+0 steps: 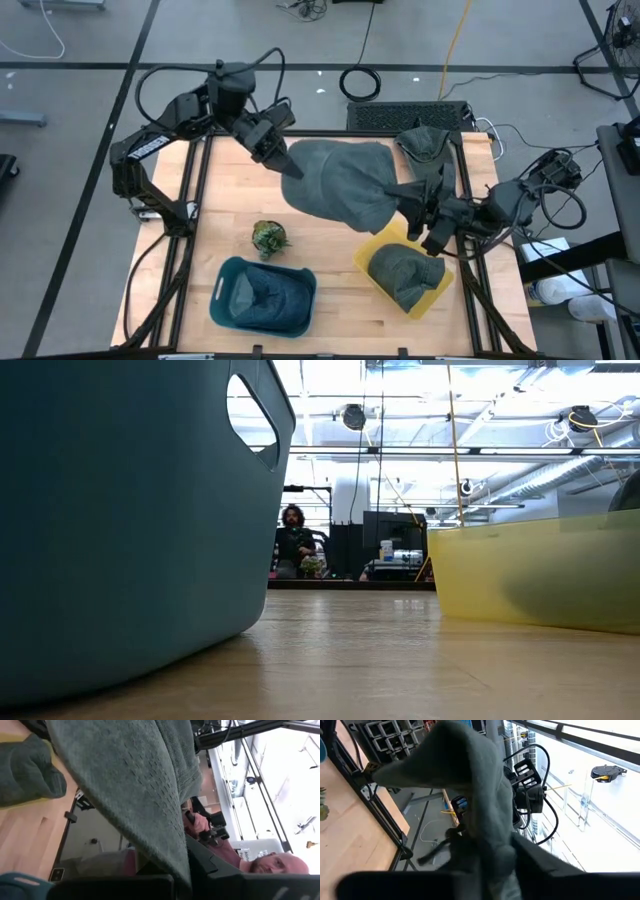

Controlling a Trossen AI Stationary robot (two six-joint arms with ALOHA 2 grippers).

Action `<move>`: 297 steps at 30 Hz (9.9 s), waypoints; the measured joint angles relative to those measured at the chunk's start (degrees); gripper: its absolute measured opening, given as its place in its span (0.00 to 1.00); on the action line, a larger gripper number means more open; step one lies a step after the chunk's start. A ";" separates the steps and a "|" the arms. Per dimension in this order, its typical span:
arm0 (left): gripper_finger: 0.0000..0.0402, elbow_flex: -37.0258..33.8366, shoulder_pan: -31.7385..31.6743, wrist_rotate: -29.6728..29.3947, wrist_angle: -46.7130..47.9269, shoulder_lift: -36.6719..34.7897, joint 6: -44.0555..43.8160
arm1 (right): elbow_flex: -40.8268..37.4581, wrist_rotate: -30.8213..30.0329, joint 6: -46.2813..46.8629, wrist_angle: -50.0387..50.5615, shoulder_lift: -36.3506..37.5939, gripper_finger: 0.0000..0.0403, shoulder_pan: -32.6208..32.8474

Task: Pick & Place hat
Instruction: Put the bottom black cap into the yellow bin, then put the black cap into the yellow bin

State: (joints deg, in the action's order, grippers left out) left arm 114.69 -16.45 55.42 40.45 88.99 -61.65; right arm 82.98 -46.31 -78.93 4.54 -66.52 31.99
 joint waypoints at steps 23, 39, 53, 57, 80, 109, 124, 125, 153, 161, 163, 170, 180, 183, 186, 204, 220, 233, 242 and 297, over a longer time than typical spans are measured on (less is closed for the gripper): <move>0.33 0.00 -3.26 -13.22 6.01 -0.02 11.94 | 2.99 -14.24 -2.96 -8.60 0.46 0.01 7.17; 0.39 0.00 -8.67 -18.03 6.00 -0.04 15.45 | 5.57 -24.96 30.60 11.02 0.43 0.01 10.94; 0.37 0.00 -8.65 -15.32 5.96 -0.07 16.33 | 5.57 -30.56 62.49 20.69 -1.96 0.01 15.45; 0.37 0.00 -8.65 -13.44 5.96 -0.07 16.29 | 5.57 -30.50 68.03 22.70 -3.44 0.01 16.09; 0.34 0.00 -8.63 -8.78 4.30 -0.07 15.91 | 5.49 -8.10 111.35 76.25 -12.94 0.01 13.08; 0.34 0.00 -8.61 -8.74 2.17 -0.07 14.64 | -11.13 1.16 131.61 71.54 -15.91 0.01 13.49; 0.34 0.00 -8.61 -8.72 2.14 -0.07 15.04 | -21.22 22.82 131.05 48.38 -14.58 0.01 15.02; 0.34 0.00 -8.61 -8.74 2.14 -0.07 15.10 | -21.91 24.22 131.85 48.15 -14.56 0.01 15.02; 0.34 0.00 -8.61 -8.78 2.16 -0.07 16.55 | -38.36 36.10 137.09 30.66 -14.53 0.09 14.97; 0.34 0.00 -8.61 -8.82 2.16 -0.07 17.68 | -38.36 36.20 143.93 29.51 -14.56 0.29 14.97; 0.34 0.00 -8.61 -8.88 2.16 -0.07 17.74 | -38.36 36.23 144.22 29.49 -14.56 0.38 14.97; 0.34 0.00 -8.61 -8.92 2.16 -0.07 18.03 | -38.36 37.52 142.19 29.37 -14.56 0.65 14.99; 0.34 0.00 -8.61 -8.92 2.16 -0.07 18.03 | -38.36 41.99 140.61 29.53 -14.56 0.73 14.97; 0.34 0.00 -8.59 -8.94 2.16 -0.07 18.03 | -38.36 41.97 140.09 29.53 -14.56 0.72 14.97; 0.34 0.00 -8.61 -8.94 2.16 -0.07 18.01 | -38.36 41.97 139.58 29.53 -14.56 0.72 14.97; 0.34 0.00 -8.61 -8.87 2.18 -0.07 19.37 | -38.42 42.00 141.66 31.77 -3.33 0.72 14.86; 0.34 0.00 -8.60 -8.82 2.18 -0.07 20.58 | -38.42 45.05 150.39 27.24 13.44 0.72 14.84; 0.34 0.00 -8.59 -8.78 2.18 -0.07 20.92 | -38.42 34.06 148.54 19.27 20.93 0.72 13.38; 0.34 0.00 -8.61 -8.74 2.16 -0.07 20.63 | -38.40 17.58 134.65 16.05 23.99 0.72 10.28; 0.34 0.01 -8.59 -10.93 0.90 -0.07 21.35 | 1.55 30.01 107.74 69.24 -5.74 0.68 -63.41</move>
State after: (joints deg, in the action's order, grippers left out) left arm 114.71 -25.04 44.49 41.35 88.92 -40.29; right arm 84.53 -16.30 28.81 73.78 -72.26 -31.42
